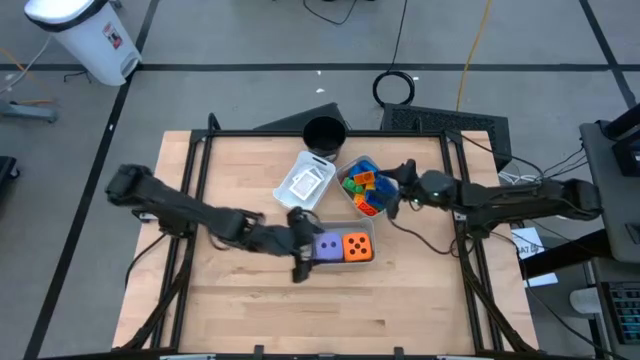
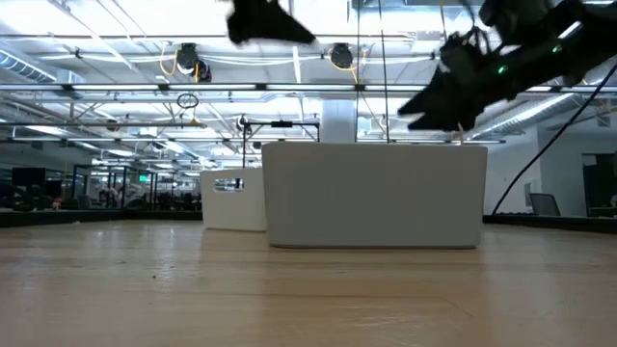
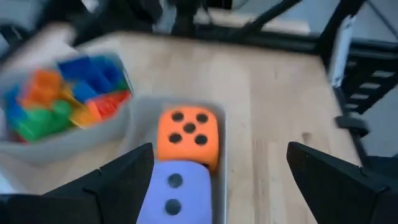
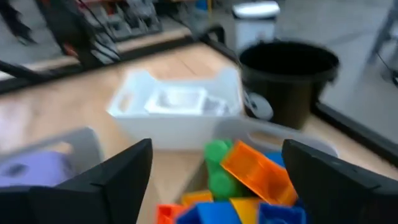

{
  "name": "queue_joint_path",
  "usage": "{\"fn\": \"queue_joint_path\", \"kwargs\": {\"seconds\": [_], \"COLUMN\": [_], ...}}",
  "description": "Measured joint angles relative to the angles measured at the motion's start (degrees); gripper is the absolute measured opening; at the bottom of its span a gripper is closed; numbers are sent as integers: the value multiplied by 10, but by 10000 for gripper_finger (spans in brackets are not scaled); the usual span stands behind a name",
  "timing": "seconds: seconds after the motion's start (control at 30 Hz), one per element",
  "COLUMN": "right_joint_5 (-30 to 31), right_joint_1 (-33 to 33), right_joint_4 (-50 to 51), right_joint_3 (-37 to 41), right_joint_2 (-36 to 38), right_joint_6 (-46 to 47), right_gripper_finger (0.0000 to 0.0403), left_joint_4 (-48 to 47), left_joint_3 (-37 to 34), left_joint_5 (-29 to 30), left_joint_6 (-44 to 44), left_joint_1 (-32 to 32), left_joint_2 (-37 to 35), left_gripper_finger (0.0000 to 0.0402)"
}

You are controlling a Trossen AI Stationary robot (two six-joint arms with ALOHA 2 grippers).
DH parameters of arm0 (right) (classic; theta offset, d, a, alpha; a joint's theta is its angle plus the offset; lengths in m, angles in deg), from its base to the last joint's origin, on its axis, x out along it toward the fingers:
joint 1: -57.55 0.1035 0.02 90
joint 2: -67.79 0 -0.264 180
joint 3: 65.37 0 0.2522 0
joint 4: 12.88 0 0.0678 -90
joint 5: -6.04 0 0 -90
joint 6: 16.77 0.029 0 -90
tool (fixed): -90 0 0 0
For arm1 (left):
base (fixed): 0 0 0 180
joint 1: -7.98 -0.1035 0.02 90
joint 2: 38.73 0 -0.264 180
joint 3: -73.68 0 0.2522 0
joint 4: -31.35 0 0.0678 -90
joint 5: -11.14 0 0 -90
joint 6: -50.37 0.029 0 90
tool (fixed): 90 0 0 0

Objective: Pick & Place Toys
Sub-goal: Return to Home Position

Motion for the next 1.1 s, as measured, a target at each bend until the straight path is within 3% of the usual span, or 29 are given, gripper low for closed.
{"fn": "queue_joint_path", "kwargs": {"seconds": [0.27, 0.43, 0.53, 0.7, 0.87, 1.0, 1.1], "right_joint_5": [0, -30, -68, -69, -66, 10, 66], "right_joint_1": [74, 129, 148, 152, 150, 150, 149], "right_joint_4": [56, 77, 97, 165, 205, 253, 288], "right_joint_3": [0, 0, -1, 0, 0, 0, 0], "right_joint_2": [203, 326, 376, 422, 451, 485, 504], "right_joint_6": [-2, -20, -75, -72, -62, -62, -55], "right_gripper_finger": [342, 342, 344, 345, 345, 345, 345], "left_joint_4": [-191, -276, -232, -104, 58, 127, 142], "left_joint_3": [1, -23, -98, -299, -477, -564, -602], "left_joint_5": [2, 92, 174, 173, 69, -10, -17], "left_joint_6": [70, 52, 64, 83, 106, 124, 116], "left_joint_1": [35, 64, 78, 46, -24, -74, -101], "left_joint_2": [-207, -314, -377, -489, -623, -709, -752], "left_gripper_finger": [374, 374, 374, 374, 374, 374, 374]}}
